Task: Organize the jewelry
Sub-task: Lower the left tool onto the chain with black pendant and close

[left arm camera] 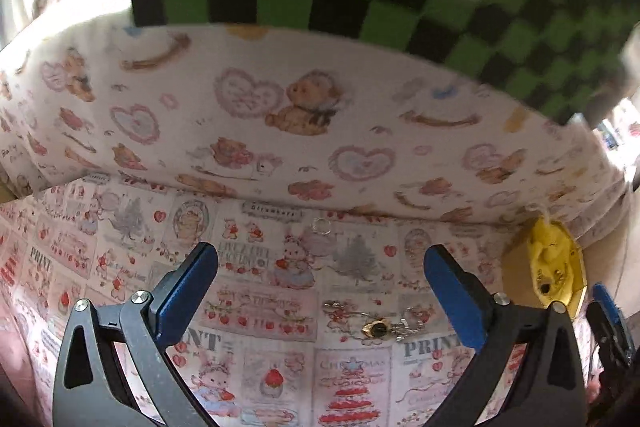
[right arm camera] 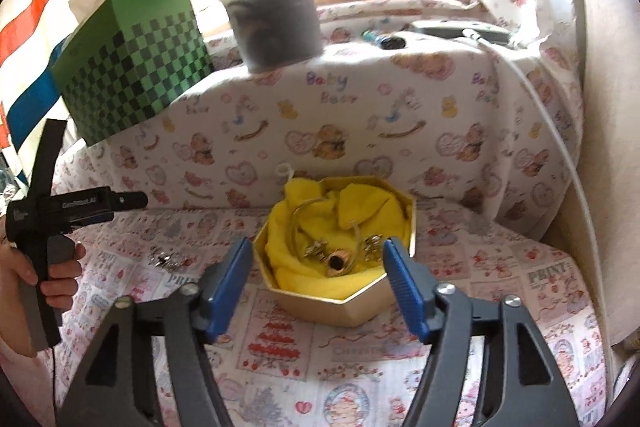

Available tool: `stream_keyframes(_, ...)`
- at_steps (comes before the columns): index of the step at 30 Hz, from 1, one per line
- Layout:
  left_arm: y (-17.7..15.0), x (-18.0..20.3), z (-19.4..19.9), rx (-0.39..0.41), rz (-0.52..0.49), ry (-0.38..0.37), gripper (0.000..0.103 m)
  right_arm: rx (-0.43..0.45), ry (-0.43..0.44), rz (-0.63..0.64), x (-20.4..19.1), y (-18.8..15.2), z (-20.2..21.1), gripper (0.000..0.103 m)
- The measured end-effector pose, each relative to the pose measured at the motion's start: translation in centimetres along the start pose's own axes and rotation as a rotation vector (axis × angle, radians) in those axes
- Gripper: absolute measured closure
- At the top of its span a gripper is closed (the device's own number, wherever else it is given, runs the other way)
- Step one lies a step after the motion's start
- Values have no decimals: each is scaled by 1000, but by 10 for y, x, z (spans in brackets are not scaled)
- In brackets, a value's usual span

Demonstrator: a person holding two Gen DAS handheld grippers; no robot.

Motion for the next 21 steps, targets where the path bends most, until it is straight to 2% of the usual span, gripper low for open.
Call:
stream_keyframes(2, 4, -1, -6, -7, -6, 20, 1, -4, -3, -2, 0, 0, 0, 36)
stream_keyframes(5, 7, -1, -11, 2, -14, 7, 2, -6, -3, -3, 0, 1, 0, 36)
stream_keyframes(7, 9, -1, -11, 25, -24, 4, 12, -6, -9, 5, -2, 1, 0, 36)
stream_keyframes(9, 16, 3, -16, 30, -60, 5, 43, -9, -14, 13, -3, 1, 0, 36)
stream_keyframes(10, 17, 8, -18, 35, -75, 8, 51, -11, -14, 15, -4, 0, -1, 36)
stream_keyframes(11, 18, 11, -18, 34, -88, 13, 65, -16, -14, 17, -5, 0, -2, 36)
stream_keyframes(12, 18, 17, -20, 30, -98, 15, 73, -19, -13, 19, -5, 0, -3, 36)
stream_keyframes(16, 20, 27, -20, 28, -123, 15, 76, -33, -21, 31, -6, -1, -6, 36)
stream_keyframes(21, 20, 50, -28, 43, -174, 104, 79, -38, -24, 22, -4, 0, -6, 36)
Point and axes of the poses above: each gripper's, at about its wrist camera, not at the fingertips, and z roughly against the way its jaws point, x to its right, y to its top, the point moved 2 cm from there along -z, roughly the way its jaws point, and after that the axes turned 13 degrees about y, right-handed, at the moved point
